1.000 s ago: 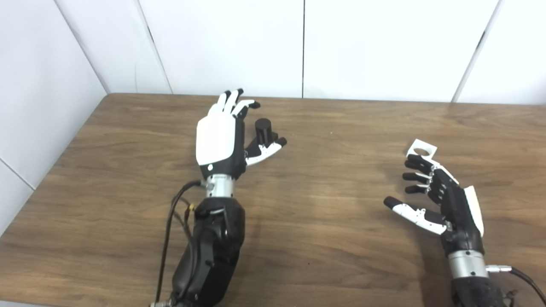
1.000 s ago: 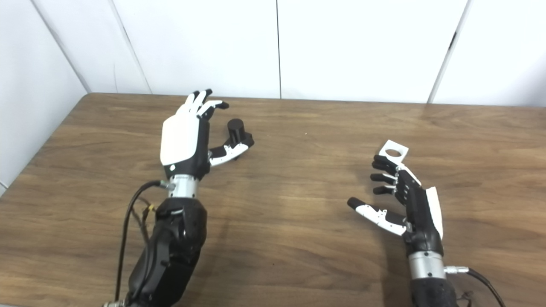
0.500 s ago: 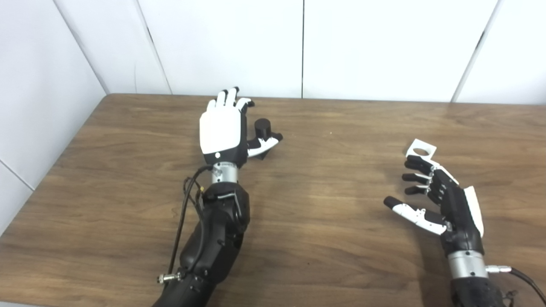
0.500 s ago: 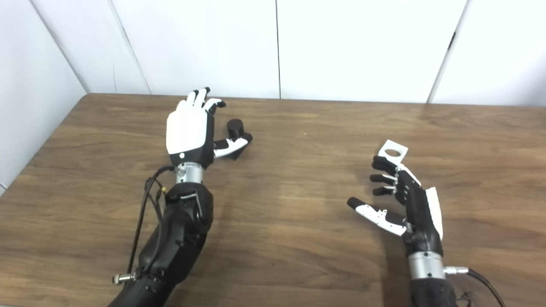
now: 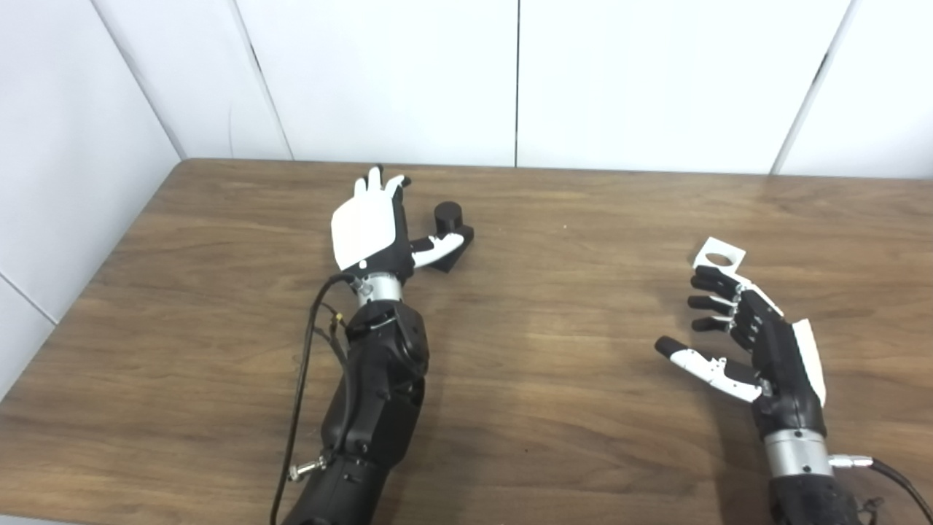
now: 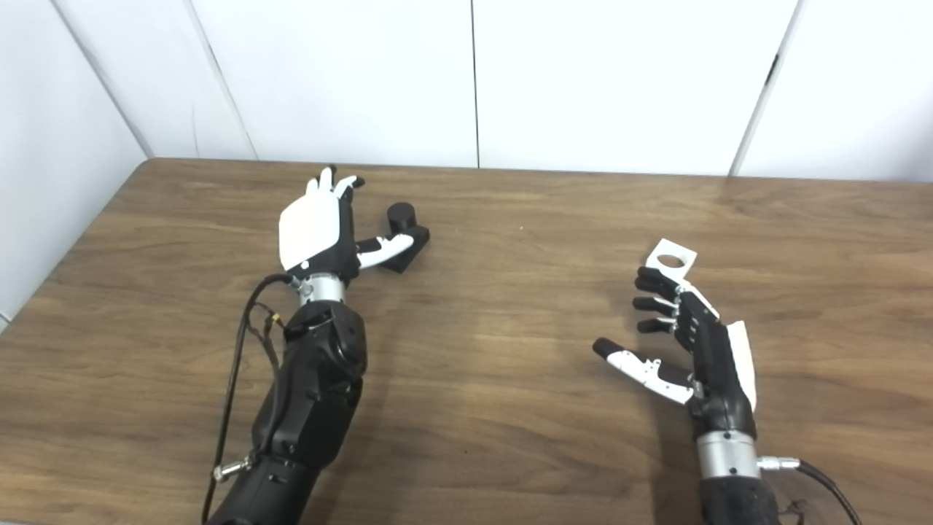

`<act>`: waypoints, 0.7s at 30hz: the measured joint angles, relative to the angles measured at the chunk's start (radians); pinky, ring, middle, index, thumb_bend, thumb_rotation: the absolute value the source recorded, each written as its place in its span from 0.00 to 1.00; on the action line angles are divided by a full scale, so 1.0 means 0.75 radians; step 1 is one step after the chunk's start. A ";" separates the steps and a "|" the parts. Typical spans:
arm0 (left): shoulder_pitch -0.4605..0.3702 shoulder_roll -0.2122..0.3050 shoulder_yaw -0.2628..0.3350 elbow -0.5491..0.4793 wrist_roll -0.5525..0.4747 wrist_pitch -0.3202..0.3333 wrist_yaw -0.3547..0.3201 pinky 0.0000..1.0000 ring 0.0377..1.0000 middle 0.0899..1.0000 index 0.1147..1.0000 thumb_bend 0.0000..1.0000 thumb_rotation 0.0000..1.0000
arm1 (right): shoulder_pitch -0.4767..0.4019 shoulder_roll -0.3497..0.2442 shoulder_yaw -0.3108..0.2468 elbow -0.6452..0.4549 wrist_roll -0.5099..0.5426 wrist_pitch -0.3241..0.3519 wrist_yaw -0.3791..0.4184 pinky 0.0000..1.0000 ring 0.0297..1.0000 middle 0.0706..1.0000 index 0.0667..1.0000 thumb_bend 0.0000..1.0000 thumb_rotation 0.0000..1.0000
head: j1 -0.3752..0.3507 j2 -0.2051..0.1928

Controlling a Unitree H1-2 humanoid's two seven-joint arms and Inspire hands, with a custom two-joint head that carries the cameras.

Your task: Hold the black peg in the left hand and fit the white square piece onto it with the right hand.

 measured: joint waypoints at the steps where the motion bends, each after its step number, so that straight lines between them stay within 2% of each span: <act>1: -0.004 -0.004 0.011 0.000 -0.007 0.000 -0.013 0.84 0.97 1.00 0.80 0.87 0.42 | 0.000 0.000 0.000 0.000 -0.002 0.000 0.000 0.59 0.70 0.74 0.74 0.66 0.18 | 0.000 0.000; 3: -0.016 -0.011 0.034 0.000 -0.015 0.001 -0.046 0.83 0.97 1.00 0.79 0.87 0.40 | 0.000 0.000 0.001 0.000 -0.007 0.000 0.000 0.58 0.70 0.74 0.73 0.66 0.18 | -0.002 0.002; 8: -0.022 -0.018 0.050 0.000 -0.036 0.001 -0.062 0.81 0.98 1.00 0.80 0.88 0.37 | 0.000 0.000 0.001 0.000 -0.015 0.000 -0.001 0.58 0.69 0.74 0.73 0.66 0.18 | -0.004 0.004; 14: -0.022 -0.033 0.069 0.018 -0.041 0.001 -0.099 0.79 0.98 1.00 0.80 0.91 0.37 | 0.000 0.000 0.001 0.000 -0.022 -0.007 -0.003 0.59 0.70 0.74 0.73 0.66 0.18 | -0.010 0.006; 19: -0.022 -0.034 0.059 0.053 -0.062 0.001 -0.099 0.84 0.99 1.00 0.77 0.92 0.37 | 0.000 0.001 0.004 0.000 -0.030 -0.009 -0.006 0.58 0.69 0.73 0.72 0.66 0.18 | -0.018 0.006; 21: -0.022 -0.034 0.054 0.068 -0.063 0.001 -0.097 0.83 0.99 1.00 0.75 0.92 0.37 | 0.001 0.003 0.004 0.000 -0.031 -0.009 -0.006 0.58 0.68 0.73 0.73 0.66 0.19 | -0.020 0.006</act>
